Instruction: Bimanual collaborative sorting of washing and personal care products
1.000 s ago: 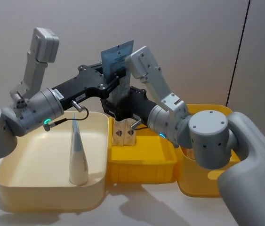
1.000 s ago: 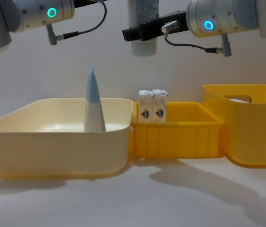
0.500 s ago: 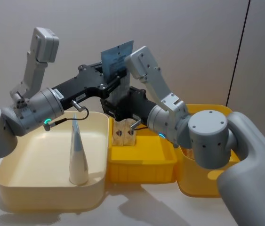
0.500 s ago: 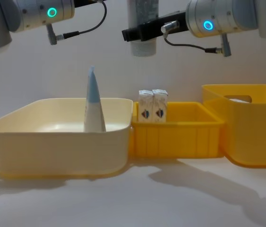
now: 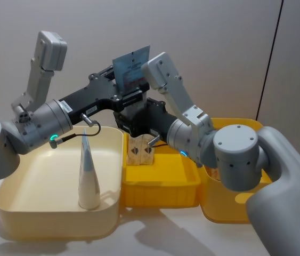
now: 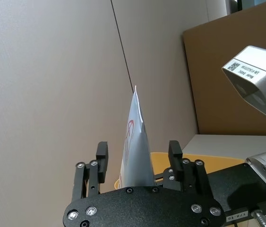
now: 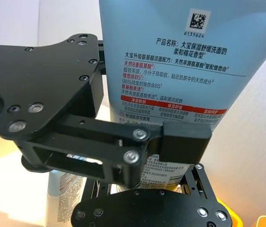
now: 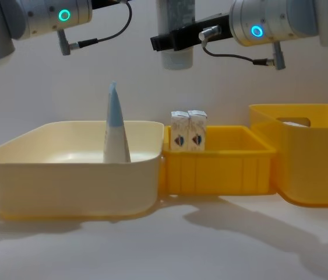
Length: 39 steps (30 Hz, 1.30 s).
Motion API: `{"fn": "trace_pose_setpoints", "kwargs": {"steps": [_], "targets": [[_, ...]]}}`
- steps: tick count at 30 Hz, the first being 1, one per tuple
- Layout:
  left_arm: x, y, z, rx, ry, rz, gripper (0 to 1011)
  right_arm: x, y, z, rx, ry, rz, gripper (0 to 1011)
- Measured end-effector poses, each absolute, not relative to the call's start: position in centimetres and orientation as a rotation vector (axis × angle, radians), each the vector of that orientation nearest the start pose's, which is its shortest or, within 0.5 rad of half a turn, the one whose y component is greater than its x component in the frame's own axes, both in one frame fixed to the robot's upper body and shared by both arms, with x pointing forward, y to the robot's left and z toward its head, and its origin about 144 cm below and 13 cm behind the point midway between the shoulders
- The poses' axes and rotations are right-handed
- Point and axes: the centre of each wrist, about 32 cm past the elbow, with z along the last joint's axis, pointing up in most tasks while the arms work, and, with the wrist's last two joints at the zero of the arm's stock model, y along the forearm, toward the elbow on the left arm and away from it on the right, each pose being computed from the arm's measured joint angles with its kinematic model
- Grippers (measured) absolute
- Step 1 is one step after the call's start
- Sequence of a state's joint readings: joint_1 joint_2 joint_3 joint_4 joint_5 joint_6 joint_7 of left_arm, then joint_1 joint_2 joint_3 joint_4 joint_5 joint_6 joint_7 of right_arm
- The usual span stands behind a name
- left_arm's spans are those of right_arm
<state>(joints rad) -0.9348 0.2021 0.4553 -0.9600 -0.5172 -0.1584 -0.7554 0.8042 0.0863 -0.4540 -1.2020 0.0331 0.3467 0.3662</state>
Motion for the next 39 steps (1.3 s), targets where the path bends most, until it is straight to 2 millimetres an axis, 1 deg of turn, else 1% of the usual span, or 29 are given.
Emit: {"fn": "trace_pose_setpoints", "kwargs": {"steps": [2,3,5,6,10,21,22,30,32,39], "targets": [[67.0,20.9,134.1,-0.215,-0.315,0.562,795,62.7,-13.2,134.1,-0.257,-0.253,-0.912,619],[67.0,20.9,134.1,-0.215,-0.315,0.562,851,62.7,-13.3,134.2,-0.256,-0.253,-0.914,620],[67.0,20.9,134.1,-0.215,-0.315,0.562,888,62.7,-13.5,134.3,-0.254,-0.255,-0.919,620],[67.0,21.0,134.1,-0.215,-0.315,0.562,937,62.7,-13.8,134.4,-0.252,-0.256,-0.927,619],[67.0,21.0,134.1,-0.214,-0.315,0.562,1002,62.6,-14.7,134.6,-0.255,-0.256,-0.953,620],[67.0,21.0,134.1,-0.214,-0.315,0.562,1003,62.2,-18.1,135.3,-0.277,-0.251,-1.084,619],[67.0,21.0,134.1,-0.214,-0.315,0.562,1003,62.2,-18.1,135.3,-0.277,-0.251,-1.084,619],[67.0,21.0,134.1,-0.214,-0.315,0.562,1003,62.1,-20.4,135.8,-0.273,-0.216,-1.218,619],[67.0,21.0,134.1,-0.214,-0.315,0.562,1002,62.1,-20.5,135.9,-0.273,-0.213,-1.227,619],[67.0,21.0,134.1,-0.214,-0.315,0.562,1003,62.4,-22.2,136.2,-0.274,-0.158,-1.347,619]]}}
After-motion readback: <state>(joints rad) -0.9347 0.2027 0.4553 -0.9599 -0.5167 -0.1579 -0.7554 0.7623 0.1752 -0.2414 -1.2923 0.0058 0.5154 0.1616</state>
